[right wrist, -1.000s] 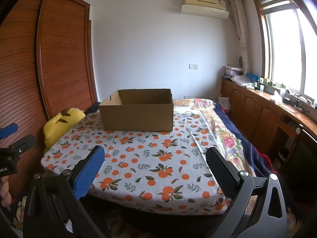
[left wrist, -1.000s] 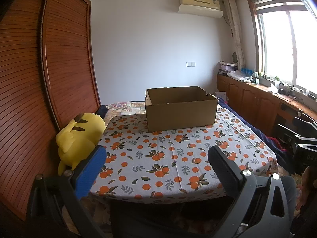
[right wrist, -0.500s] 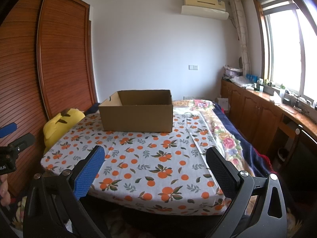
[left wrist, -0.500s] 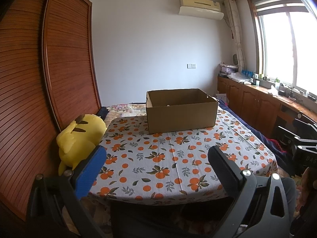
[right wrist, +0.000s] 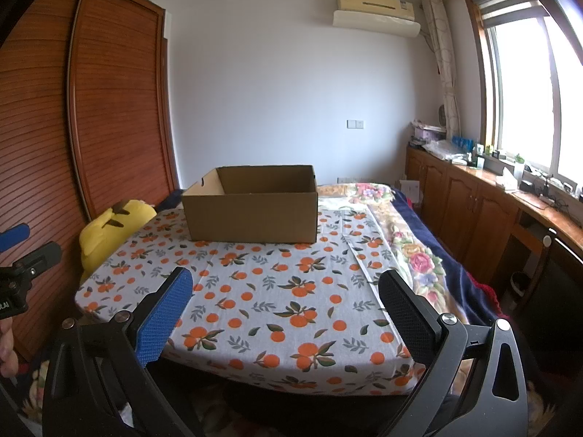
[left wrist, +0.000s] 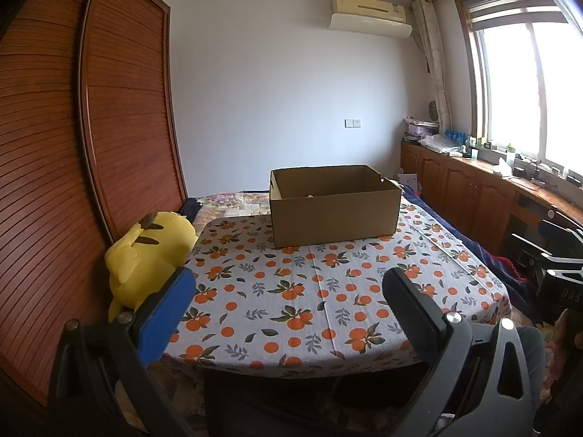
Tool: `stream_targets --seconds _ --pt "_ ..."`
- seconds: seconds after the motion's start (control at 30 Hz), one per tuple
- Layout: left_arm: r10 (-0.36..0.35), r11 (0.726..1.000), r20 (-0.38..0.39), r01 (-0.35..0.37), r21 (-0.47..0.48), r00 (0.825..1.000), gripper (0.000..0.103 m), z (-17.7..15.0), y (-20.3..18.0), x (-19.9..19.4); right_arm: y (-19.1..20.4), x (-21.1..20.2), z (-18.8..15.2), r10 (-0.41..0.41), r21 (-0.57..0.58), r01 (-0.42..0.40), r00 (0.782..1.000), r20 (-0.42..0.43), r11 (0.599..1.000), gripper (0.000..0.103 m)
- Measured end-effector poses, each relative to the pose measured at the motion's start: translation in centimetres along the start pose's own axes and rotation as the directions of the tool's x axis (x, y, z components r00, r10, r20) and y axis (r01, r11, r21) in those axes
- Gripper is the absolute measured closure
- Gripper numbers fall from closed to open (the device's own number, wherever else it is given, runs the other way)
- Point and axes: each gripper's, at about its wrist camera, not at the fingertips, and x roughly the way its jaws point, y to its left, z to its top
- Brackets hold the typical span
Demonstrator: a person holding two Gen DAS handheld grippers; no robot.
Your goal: Organize snacks
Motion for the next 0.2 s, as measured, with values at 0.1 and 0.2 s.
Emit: stream_targets --seconds 0.1,0.2 --pt "0.001 1.000 0.001 -0.001 0.000 1.000 0.000 0.03 0.05 -0.05 -0.02 -0.11 0.01 -0.001 0.001 0.001 1.000 0.000 1.000 0.000" --pt "0.000 1.000 -0.001 0.000 0.000 1.000 0.000 0.03 0.05 -0.03 -0.04 -0.12 -0.01 0.000 0.000 0.000 1.000 0.000 1.000 0.000"
